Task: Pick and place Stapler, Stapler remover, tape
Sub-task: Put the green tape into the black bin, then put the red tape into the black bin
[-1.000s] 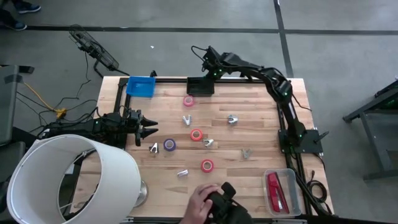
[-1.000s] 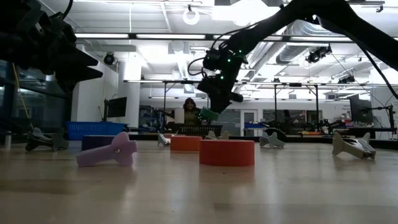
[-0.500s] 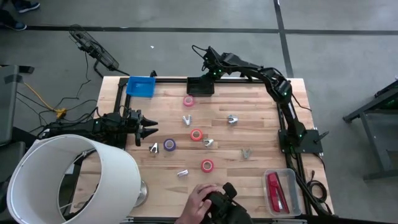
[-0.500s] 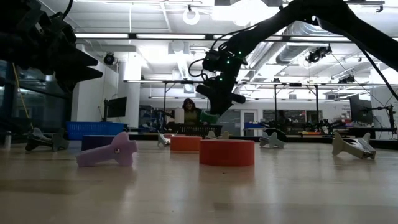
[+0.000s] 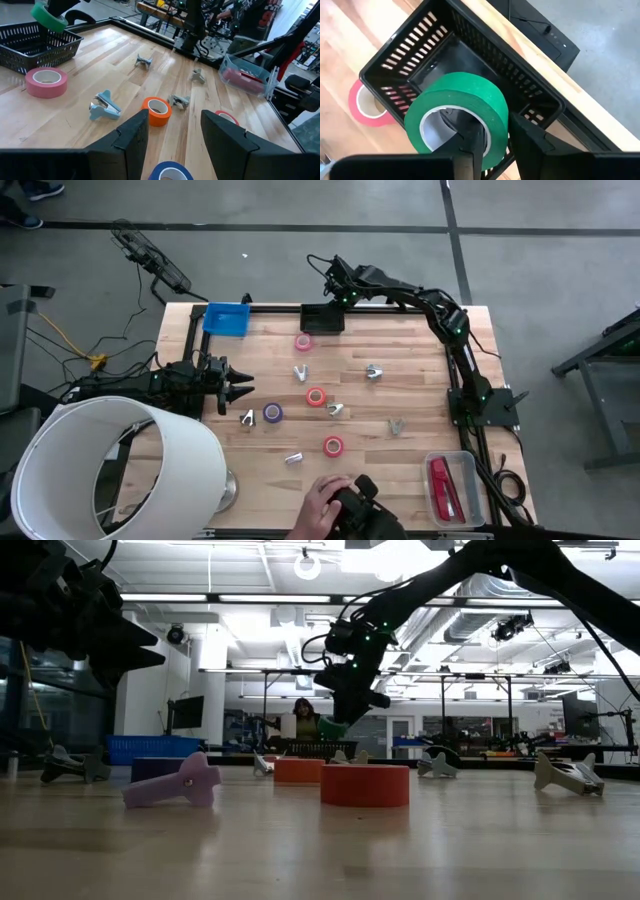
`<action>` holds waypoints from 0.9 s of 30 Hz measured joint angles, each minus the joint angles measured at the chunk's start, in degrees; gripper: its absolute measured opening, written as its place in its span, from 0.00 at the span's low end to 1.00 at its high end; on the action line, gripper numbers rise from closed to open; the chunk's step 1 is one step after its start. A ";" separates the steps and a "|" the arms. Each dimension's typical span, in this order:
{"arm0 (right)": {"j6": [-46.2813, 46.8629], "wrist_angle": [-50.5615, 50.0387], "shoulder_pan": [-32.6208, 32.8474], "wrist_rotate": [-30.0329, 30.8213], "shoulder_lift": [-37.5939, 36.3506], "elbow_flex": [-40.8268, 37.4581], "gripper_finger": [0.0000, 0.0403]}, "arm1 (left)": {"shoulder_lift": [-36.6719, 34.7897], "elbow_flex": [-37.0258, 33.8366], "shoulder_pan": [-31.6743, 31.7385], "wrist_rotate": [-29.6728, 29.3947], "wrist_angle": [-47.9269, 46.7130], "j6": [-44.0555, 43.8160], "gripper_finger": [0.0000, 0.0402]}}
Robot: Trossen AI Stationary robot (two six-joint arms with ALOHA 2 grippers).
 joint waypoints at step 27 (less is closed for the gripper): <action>-16.60 -15.27 -0.08 -5.88 -6.47 0.07 0.57 | 0.00 0.01 -0.02 0.00 0.00 0.00 0.44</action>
